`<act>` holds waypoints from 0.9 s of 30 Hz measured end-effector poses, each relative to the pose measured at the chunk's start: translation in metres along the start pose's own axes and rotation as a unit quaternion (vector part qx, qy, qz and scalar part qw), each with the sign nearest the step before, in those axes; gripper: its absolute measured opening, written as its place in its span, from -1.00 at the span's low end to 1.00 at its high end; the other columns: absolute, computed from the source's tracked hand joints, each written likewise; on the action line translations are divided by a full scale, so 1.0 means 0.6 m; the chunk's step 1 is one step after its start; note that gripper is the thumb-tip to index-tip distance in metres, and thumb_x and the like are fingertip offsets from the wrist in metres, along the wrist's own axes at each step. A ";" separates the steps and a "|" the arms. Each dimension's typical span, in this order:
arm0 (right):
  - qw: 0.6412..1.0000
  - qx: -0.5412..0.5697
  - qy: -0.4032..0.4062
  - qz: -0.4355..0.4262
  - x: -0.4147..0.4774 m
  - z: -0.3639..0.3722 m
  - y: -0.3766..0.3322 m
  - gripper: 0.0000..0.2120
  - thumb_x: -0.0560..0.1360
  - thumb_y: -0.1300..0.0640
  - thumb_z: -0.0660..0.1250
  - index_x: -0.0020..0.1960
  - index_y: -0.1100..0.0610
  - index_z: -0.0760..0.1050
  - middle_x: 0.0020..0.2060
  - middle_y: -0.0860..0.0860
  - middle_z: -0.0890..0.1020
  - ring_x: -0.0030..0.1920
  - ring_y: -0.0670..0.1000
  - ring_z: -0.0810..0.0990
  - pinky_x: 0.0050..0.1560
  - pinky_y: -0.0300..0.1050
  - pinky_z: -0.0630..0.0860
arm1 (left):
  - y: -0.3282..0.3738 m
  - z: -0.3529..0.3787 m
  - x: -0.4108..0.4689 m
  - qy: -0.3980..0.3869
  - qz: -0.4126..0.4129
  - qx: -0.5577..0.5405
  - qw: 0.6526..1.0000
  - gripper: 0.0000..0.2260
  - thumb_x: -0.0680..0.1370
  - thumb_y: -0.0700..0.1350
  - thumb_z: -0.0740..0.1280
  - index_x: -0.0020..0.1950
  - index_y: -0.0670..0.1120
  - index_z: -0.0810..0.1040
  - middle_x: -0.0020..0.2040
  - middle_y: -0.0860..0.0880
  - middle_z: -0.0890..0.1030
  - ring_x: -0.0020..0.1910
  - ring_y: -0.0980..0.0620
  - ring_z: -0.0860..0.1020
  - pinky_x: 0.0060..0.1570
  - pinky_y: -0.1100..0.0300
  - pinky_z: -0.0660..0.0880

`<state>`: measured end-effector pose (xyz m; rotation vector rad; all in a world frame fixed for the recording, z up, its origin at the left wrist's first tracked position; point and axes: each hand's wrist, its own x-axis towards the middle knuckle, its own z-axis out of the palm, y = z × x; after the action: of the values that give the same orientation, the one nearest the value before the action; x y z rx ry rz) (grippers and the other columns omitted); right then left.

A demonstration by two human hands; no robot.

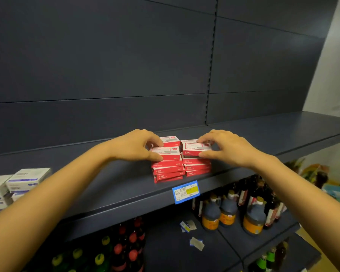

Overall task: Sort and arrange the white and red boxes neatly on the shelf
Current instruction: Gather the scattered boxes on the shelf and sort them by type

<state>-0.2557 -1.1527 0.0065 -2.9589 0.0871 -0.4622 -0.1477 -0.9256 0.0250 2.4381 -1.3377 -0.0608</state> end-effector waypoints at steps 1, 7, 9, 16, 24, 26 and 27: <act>1.000 0.000 -0.006 -0.015 0.006 0.003 0.004 -0.58 0.45 -0.17 0.29 0.28 -0.11 0.39 0.19 -0.11 0.48 0.17 -0.06 0.42 0.04 -0.04 0.43 | 0.002 0.002 -0.001 0.014 -0.013 -0.002 1.000 -0.64 0.46 0.01 0.36 0.23 -0.05 0.47 0.08 0.07 0.51 0.04 0.12 0.50 -0.09 0.40 0.40; 0.994 -0.064 0.002 -0.093 0.029 0.011 0.019 -0.59 0.48 -0.18 0.24 0.30 -0.12 0.36 0.23 -0.13 0.44 0.24 -0.05 0.40 -0.05 -0.12 0.31 | 0.010 0.001 -0.021 0.146 -0.080 0.042 0.985 -0.73 0.50 0.01 0.32 0.14 -0.07 0.53 0.07 0.01 0.60 -0.02 0.07 0.55 -0.07 0.24 0.50; 0.989 -0.067 0.037 -0.128 0.039 0.000 0.009 -0.61 0.49 -0.18 0.22 0.29 -0.11 0.37 0.24 -0.13 0.44 0.25 -0.05 0.39 -0.06 -0.11 0.31 | 0.008 -0.002 -0.036 0.195 -0.125 0.113 0.966 -0.75 0.51 -0.03 0.29 0.15 -0.07 0.53 0.11 -0.03 0.61 0.04 0.00 0.55 0.03 0.09 0.51; 0.951 0.012 0.098 -0.292 0.070 -0.009 -0.122 -0.67 0.53 -0.12 0.17 0.27 -0.10 0.39 0.23 -0.15 0.47 0.26 -0.05 0.39 0.07 -0.06 0.41 | -0.011 -0.017 -0.143 0.266 -0.261 0.245 0.895 -0.77 0.52 -0.04 0.23 0.13 -0.06 0.53 0.10 -0.04 0.60 0.08 -0.05 0.52 -0.06 0.17 0.39; 0.887 0.084 0.073 -0.448 0.078 0.055 -0.366 -0.69 0.54 -0.07 0.18 0.26 -0.08 0.40 0.20 -0.09 0.48 0.22 0.00 0.41 -0.05 -0.09 0.36 | -0.029 -0.038 -0.362 0.253 -0.432 0.302 0.812 -0.76 0.54 0.01 0.21 0.10 -0.08 0.53 0.10 -0.06 0.59 0.05 -0.08 0.52 -0.10 0.11 0.41; 0.876 0.090 0.056 -0.470 0.073 0.071 -0.426 -0.68 0.54 -0.06 0.17 0.27 -0.07 0.39 0.23 -0.08 0.46 0.22 0.01 0.42 -0.09 -0.10 0.32 | -0.035 -0.046 -0.422 0.245 -0.464 0.309 0.793 -0.74 0.54 0.03 0.21 0.12 -0.08 0.52 0.10 -0.07 0.59 0.06 -0.08 0.52 -0.05 0.07 0.45; 0.871 0.092 0.047 -0.480 0.070 0.078 -0.455 -0.67 0.54 -0.06 0.17 0.28 -0.06 0.39 0.24 -0.07 0.45 0.22 0.02 0.42 -0.10 -0.12 0.31 | -0.038 -0.050 -0.451 0.242 -0.479 0.310 0.785 -0.74 0.54 0.03 0.21 0.12 -0.08 0.51 0.11 -0.07 0.58 0.07 -0.08 0.51 -0.03 0.05 0.46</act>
<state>-0.1922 -0.8801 0.0165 -2.5693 -1.3714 -0.6515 -0.2725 -0.6828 0.0101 3.0724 0.2495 0.8062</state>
